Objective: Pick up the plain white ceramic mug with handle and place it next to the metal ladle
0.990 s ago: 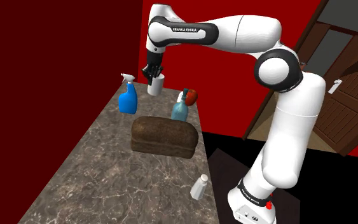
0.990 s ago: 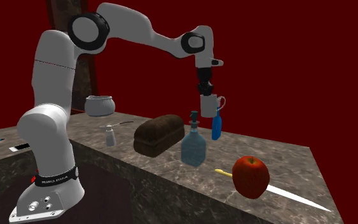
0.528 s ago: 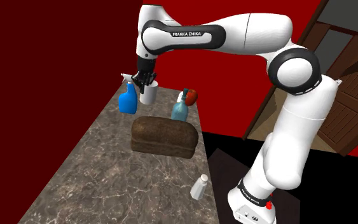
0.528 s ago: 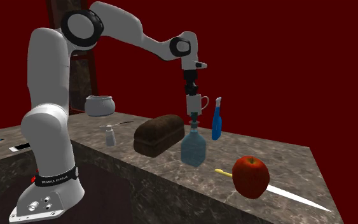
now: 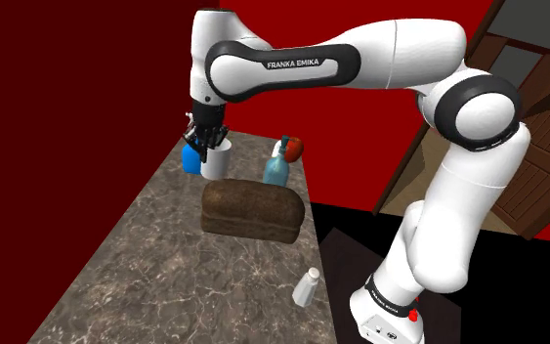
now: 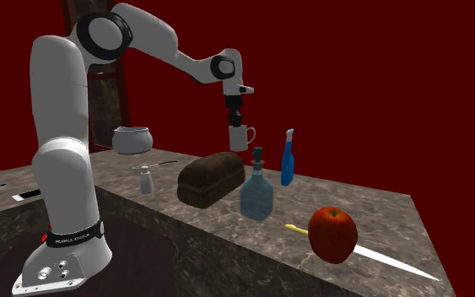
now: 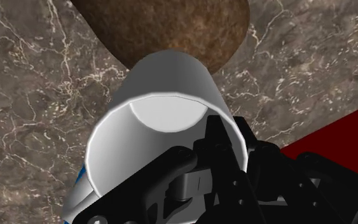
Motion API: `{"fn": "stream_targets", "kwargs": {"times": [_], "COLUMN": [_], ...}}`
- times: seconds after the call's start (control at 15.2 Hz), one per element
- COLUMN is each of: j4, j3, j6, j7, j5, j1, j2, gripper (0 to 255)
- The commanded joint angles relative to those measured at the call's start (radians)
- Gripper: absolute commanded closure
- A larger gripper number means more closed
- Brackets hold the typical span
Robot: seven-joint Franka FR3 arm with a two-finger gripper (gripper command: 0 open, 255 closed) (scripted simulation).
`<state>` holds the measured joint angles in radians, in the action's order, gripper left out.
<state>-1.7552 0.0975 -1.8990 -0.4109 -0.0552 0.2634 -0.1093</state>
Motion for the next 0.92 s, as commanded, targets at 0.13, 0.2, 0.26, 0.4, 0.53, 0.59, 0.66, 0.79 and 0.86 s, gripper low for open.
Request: {"fn": "stream_targets", "kwargs": {"times": [0.13, 0.2, 0.26, 0.4, 0.53, 0.59, 0.66, 0.79, 0.86], "j4": [-0.009, -0.01, -0.009, -0.003, 0.007, 0.014, 0.023, 0.043, 0.055], "j3": [0.039, 0.049, 0.059, 0.079, 0.098, 0.108, 0.117, 0.134, 0.143], "j6": [-0.005, -0.006, -0.007, -0.007, -0.006, -0.005, -0.004, 0.0, 0.003], "j7": [-0.094, -0.117, -0.14, -0.187, -0.234, -0.258, -0.281, -0.328, -0.352], "j5": [-0.008, -0.01, -0.013, -0.018, -0.024, -0.028, -0.031, -0.04, -0.045], "j1": [0.05, 0.063, 0.076, 0.102, 0.128, 0.141, 0.155, 0.183, 0.197], "j2": [0.0, -0.002, -0.005, -0.014, -0.026, -0.034, -0.042, -0.063, -0.074], "gripper": [255, 255, 255, 255, 255, 255, 255, 255, 255]}}
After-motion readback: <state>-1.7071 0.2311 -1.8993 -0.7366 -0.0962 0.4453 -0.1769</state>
